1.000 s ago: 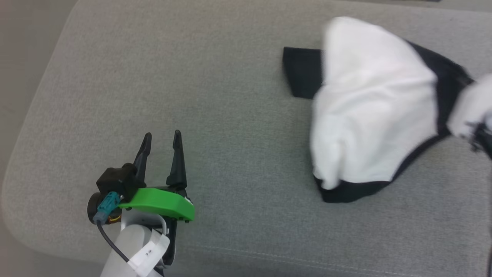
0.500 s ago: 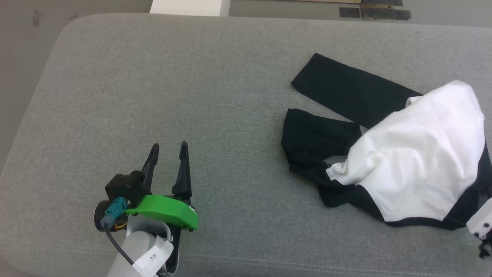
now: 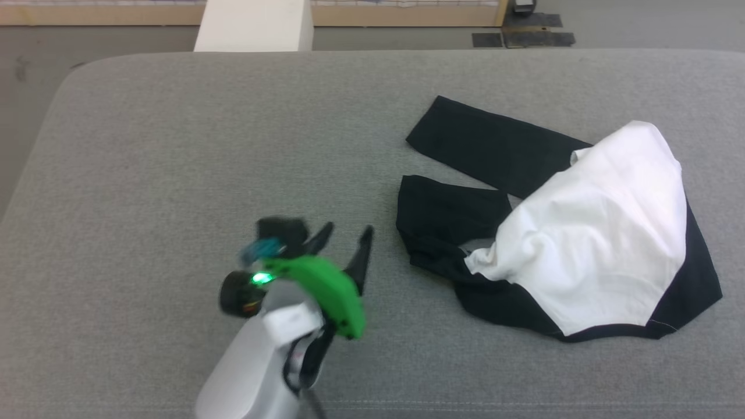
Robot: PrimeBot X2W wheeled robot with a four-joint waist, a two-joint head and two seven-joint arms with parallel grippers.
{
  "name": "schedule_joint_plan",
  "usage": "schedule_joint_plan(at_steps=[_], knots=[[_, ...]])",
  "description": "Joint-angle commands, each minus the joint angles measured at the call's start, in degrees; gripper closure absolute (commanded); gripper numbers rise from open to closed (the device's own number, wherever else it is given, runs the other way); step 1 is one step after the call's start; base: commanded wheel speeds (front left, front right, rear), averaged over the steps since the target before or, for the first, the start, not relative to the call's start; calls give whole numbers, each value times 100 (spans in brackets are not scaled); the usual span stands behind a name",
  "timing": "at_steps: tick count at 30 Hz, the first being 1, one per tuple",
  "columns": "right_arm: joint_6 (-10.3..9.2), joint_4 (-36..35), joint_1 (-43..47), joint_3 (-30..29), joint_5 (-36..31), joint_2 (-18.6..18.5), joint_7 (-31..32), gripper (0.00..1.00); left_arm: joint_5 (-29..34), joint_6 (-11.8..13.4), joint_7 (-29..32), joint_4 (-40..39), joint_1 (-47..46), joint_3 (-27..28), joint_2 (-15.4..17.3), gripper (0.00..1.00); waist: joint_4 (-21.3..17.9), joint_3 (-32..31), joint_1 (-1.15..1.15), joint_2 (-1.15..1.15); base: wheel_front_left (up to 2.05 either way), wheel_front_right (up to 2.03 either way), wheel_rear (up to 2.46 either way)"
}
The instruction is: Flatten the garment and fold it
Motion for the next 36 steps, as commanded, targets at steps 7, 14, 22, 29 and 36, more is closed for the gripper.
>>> schedule_joint_plan(at_steps=[7,14,22,29,36], knots=[[-8,153,-93,335,244,13,-147,0,-169,600,1901,723,-1328,-1140,-18,0,-540,380,0,0,0,0,0],[-8,446,-217,599,409,13,-380,0,12,848,2640,1551,-1930,-1705,-18,0,-938,677,0,0,0,0,0],[-8,658,-194,520,383,13,-575,0,-412,844,2185,1659,-2062,-1599,-19,100,-819,687,0,0,0,0,0],[-8,633,-157,539,223,13,-532,0,-735,1087,1636,1163,-2549,-716,367,100,-357,460,0,0,0,0,0],[-8,585,-269,904,205,14,-480,0,-850,1799,1714,1070,-2586,255,1408,100,-202,459,0,0,0,0,0]])
